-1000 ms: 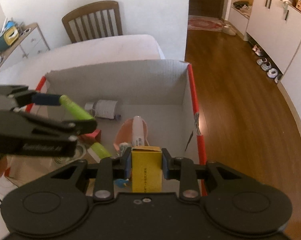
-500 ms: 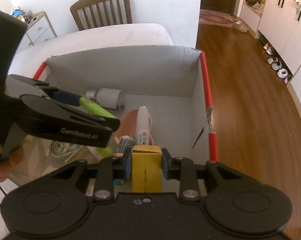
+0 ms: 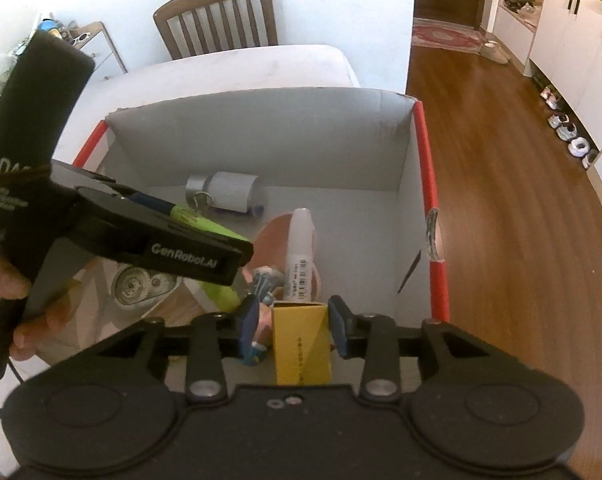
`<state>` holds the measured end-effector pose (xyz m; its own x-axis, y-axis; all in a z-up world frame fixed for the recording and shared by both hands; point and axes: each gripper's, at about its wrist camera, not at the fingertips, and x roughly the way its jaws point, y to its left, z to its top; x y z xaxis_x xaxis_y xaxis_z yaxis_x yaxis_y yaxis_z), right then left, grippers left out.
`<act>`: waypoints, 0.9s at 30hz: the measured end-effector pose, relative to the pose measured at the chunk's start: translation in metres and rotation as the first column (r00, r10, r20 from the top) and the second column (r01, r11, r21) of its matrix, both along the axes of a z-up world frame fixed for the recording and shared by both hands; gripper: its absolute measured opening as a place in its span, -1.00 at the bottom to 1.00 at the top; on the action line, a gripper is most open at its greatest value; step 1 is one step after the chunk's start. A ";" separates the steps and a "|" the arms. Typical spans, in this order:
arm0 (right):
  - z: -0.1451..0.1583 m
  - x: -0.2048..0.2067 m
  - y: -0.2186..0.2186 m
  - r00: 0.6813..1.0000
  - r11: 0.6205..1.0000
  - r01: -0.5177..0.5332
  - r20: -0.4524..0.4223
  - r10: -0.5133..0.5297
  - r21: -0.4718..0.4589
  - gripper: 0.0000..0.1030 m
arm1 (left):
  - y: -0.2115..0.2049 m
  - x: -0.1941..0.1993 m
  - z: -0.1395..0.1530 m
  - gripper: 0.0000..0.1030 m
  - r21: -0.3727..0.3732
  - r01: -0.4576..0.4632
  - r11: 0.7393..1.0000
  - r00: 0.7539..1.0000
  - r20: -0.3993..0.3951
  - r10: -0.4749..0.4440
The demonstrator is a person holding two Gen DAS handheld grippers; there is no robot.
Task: Organize rigid objects
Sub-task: 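Open the left gripper releasing the highlighter while the right gripper releases the yellow box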
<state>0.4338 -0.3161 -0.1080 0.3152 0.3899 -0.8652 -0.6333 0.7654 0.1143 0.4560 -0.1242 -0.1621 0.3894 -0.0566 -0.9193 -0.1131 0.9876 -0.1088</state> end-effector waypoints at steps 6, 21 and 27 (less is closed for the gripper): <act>0.005 -0.008 0.000 0.999 1.000 -0.013 0.029 0.013 0.008 0.23 | 0.002 -0.005 0.006 0.58 -0.020 -0.018 1.000 1.000 0.018 0.019; 0.033 -0.024 -0.010 0.998 0.998 0.014 0.066 -0.018 0.059 0.41 | 0.006 -0.051 0.057 0.58 -0.046 0.009 0.999 0.983 0.183 0.000; 0.048 -0.042 -0.006 0.994 0.998 0.008 0.106 -0.014 0.060 0.51 | 0.013 -0.080 0.083 0.58 -0.054 0.018 0.998 0.969 0.249 -0.004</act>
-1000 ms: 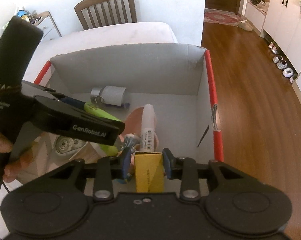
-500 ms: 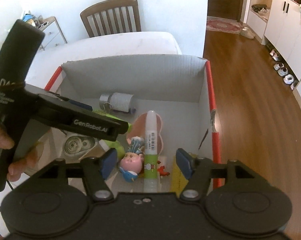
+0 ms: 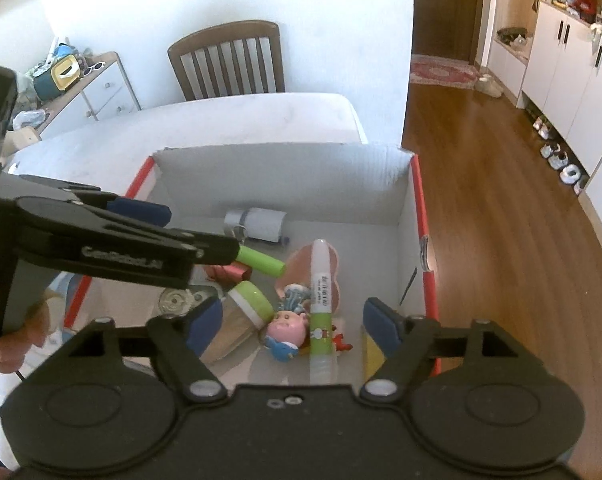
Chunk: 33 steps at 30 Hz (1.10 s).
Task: Organize rigid objects
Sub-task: 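Open the left gripper releasing the highlighter while the right gripper releases the yellow box, then withdraw both tools from the box toward the keychain and sharpener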
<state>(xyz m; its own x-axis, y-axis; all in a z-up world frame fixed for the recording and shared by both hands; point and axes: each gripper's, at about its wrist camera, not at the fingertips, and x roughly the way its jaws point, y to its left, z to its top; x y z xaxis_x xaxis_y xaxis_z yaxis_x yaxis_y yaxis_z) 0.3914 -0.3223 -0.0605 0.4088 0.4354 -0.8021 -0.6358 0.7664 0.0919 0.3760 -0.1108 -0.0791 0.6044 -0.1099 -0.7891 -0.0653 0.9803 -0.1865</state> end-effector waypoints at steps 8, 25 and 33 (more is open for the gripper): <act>0.017 -0.025 0.006 0.999 0.999 0.029 0.037 -0.030 0.022 0.69 | 0.019 -0.037 0.022 0.60 -0.012 0.006 1.000 0.998 0.069 -0.005; 0.031 -0.090 0.068 0.995 0.994 0.001 0.101 -0.012 0.111 0.97 | 0.095 -0.107 0.034 0.64 -0.029 -0.008 1.000 0.992 0.126 0.012; 0.026 -0.120 0.110 0.994 0.993 -0.034 0.109 0.022 0.109 0.97 | 0.129 -0.131 0.033 0.64 -0.035 0.017 0.999 0.991 0.134 -0.012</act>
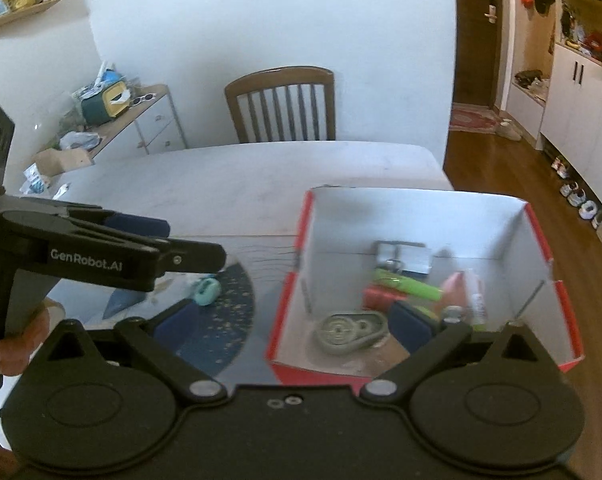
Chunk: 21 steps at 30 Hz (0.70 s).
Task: Organize rigid objects
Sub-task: 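Withdraw both tools from the box toward the keychain and sharpener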
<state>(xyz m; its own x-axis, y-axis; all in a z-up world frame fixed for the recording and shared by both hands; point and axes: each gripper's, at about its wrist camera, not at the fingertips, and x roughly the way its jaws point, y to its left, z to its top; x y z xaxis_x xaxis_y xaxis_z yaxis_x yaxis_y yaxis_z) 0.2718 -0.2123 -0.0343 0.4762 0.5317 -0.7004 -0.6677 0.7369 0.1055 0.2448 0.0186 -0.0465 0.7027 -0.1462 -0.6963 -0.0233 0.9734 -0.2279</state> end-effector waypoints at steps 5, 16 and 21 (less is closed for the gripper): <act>-0.005 -0.017 0.027 0.999 0.999 -0.033 0.020 0.034 -0.016 0.97 | 0.022 -0.012 -0.001 0.85 0.006 -0.006 1.000 1.000 0.013 0.006; -0.026 -0.033 0.076 0.999 0.999 -0.039 0.017 0.040 -0.035 0.97 | 0.068 -0.021 -0.023 0.97 0.039 -0.036 0.999 0.999 0.025 0.035; -0.040 -0.036 0.098 0.999 0.998 -0.044 0.019 0.045 -0.046 0.97 | 0.088 -0.016 -0.043 0.96 0.066 -0.048 0.997 0.999 -0.011 0.049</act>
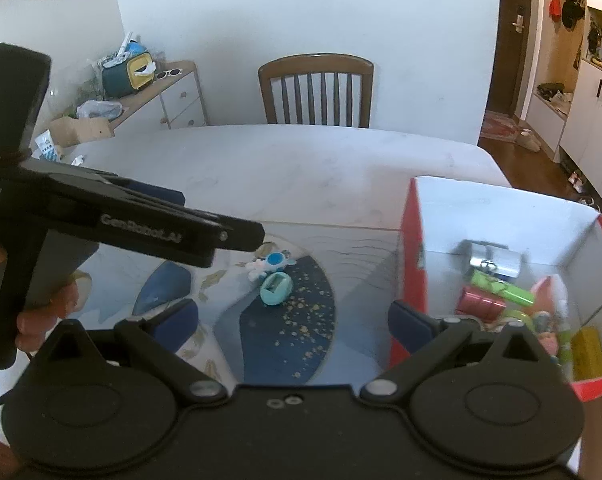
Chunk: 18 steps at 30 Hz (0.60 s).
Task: Organize rigid objects
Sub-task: 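Withdraw both tools from the box toward the keychain and sharpener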
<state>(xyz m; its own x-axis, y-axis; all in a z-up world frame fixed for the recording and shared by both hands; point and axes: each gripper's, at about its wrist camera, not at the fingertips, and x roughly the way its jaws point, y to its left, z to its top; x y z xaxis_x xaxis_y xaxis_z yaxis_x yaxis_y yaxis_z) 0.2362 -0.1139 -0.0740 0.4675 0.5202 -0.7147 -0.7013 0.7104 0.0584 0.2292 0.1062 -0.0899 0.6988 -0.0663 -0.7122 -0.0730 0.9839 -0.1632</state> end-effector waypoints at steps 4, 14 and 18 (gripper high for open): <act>-0.014 0.002 0.017 1.000 1.000 -0.004 0.012 0.004 -0.016 0.97 | 0.013 0.006 -0.016 0.96 0.018 -0.009 1.000 1.000 -0.018 0.010; -0.051 0.016 0.048 1.000 0.997 -0.013 0.010 0.013 -0.073 0.90 | 0.031 0.024 -0.054 0.96 -0.003 -0.047 0.999 0.998 -0.048 0.046; -0.062 0.024 0.057 1.000 0.996 -0.020 0.017 0.021 -0.085 0.84 | 0.030 0.034 -0.067 0.96 0.010 -0.026 1.000 0.998 -0.062 0.027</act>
<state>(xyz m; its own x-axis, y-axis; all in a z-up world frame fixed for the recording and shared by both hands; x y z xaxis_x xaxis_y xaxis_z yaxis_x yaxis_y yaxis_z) 0.2599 -0.0568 -0.1357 0.4702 0.4678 -0.7484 -0.7162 0.6977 -0.0138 0.2629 0.1361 -0.1564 0.6545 -0.0417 -0.7549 -0.1090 0.9829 -0.1487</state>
